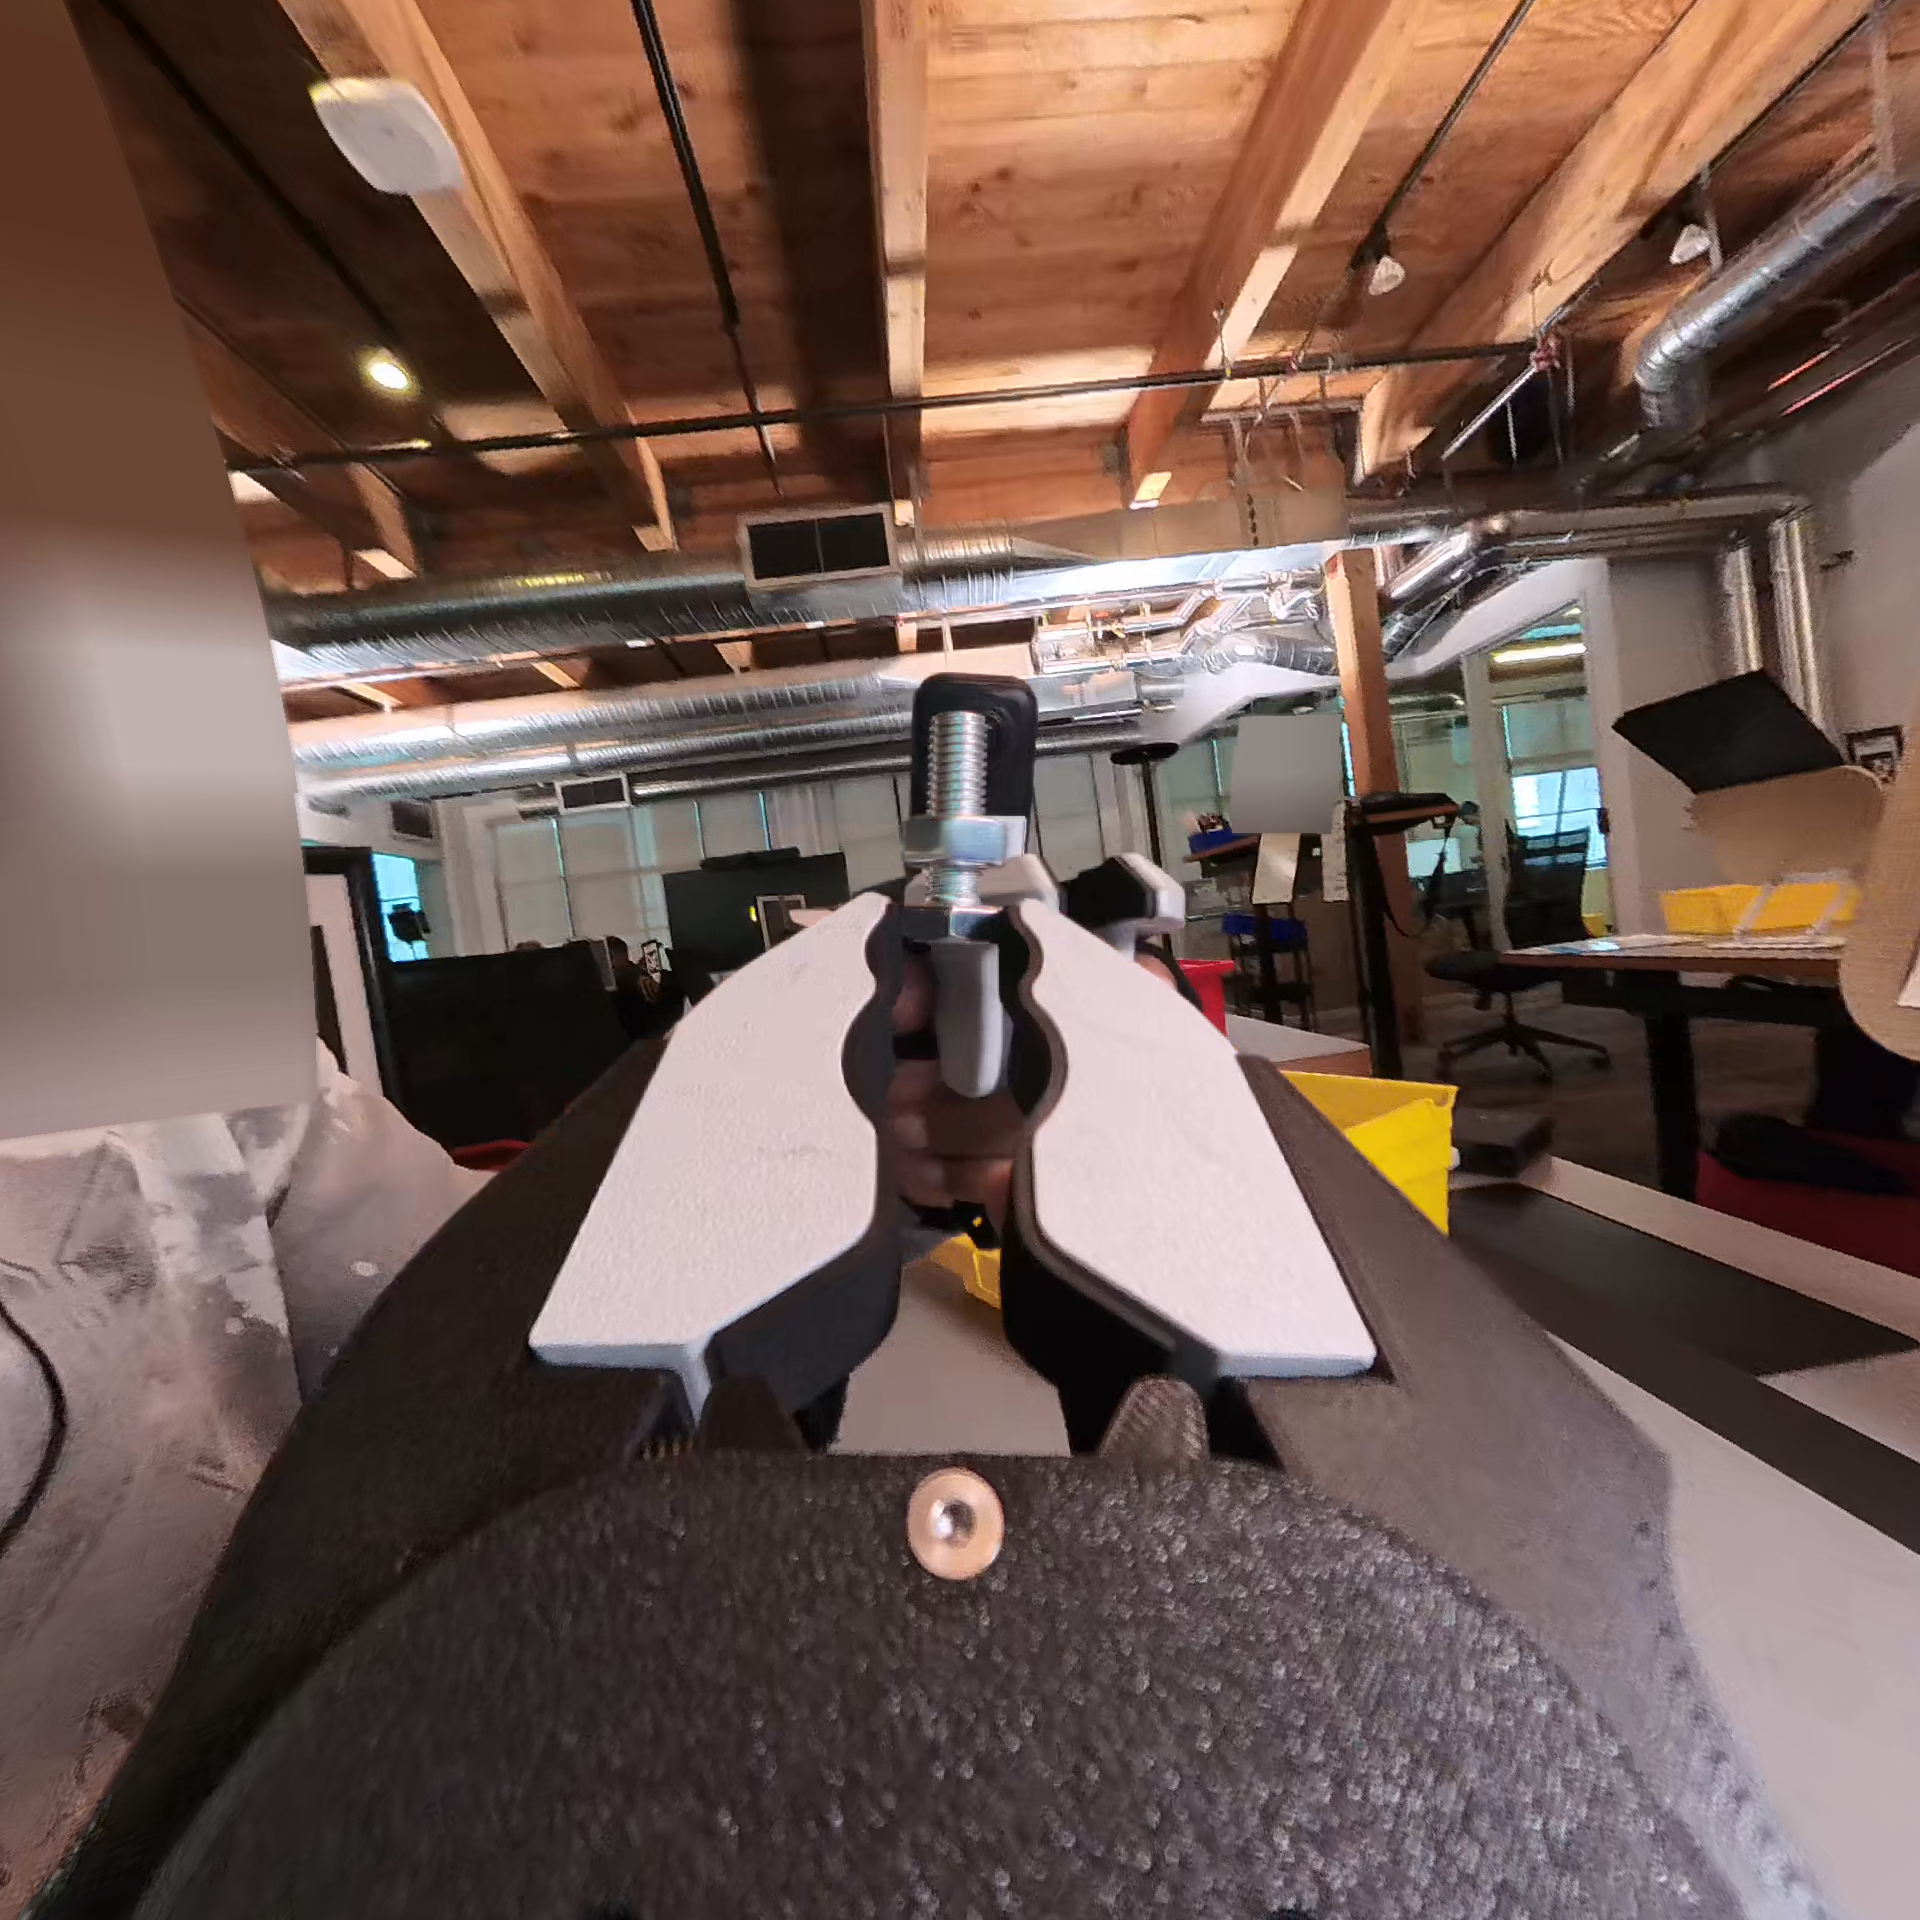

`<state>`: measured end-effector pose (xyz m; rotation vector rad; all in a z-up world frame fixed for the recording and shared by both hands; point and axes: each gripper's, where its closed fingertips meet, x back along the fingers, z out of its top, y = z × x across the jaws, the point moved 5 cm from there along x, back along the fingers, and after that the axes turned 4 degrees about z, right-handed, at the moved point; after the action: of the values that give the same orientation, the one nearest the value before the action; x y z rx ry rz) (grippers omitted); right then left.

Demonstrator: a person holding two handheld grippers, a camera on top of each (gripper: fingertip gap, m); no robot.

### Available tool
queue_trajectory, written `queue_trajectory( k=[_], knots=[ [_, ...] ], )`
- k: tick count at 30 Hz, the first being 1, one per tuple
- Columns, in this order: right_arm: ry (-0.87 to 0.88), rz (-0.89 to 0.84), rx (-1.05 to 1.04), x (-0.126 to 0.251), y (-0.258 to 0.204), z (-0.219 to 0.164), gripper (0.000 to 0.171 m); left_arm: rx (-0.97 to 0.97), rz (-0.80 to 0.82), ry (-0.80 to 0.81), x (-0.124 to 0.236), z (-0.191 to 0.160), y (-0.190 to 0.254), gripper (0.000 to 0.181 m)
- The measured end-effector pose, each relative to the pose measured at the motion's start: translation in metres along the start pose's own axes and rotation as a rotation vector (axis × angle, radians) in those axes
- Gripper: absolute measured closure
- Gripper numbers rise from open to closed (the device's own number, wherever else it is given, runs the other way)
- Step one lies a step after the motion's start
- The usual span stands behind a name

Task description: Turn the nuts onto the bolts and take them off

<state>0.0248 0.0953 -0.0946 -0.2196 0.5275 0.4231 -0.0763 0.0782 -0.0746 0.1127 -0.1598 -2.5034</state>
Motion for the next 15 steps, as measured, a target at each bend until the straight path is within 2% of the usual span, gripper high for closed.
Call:
queue_trajectory(
  k=[9, 11, 12, 13, 15],
  knots=[
    [-0.055, -0.064, 0.022, 0.0, 0.007, -0.008, 0.153, 0.004, -0.092, 0.003, -0.011, -0.001, 0.02, 0.155],
    [-0.056, -0.061, 0.026, -0.001, 0.005, -0.008, 0.153, -0.013, -0.064, -0.011, -0.012, -0.003, 0.015, 0.153],
    [-0.045, -0.059, 0.025, 0.0, 0.006, -0.007, 0.153, 0.009, -0.057, -0.014, -0.01, -0.003, 0.012, 0.157],
    [-0.018, -0.037, 0.014, 0.002, 0.005, -0.004, 0.153, 0.026, 0.022, -0.025, -0.008, -0.003, 0.001, 0.17],
    [-0.01, -0.031, 0.013, 0.002, 0.005, 0.0, 0.153, 0.012, 0.066, -0.028, -0.003, -0.005, -0.008, 0.166]
  ],
)
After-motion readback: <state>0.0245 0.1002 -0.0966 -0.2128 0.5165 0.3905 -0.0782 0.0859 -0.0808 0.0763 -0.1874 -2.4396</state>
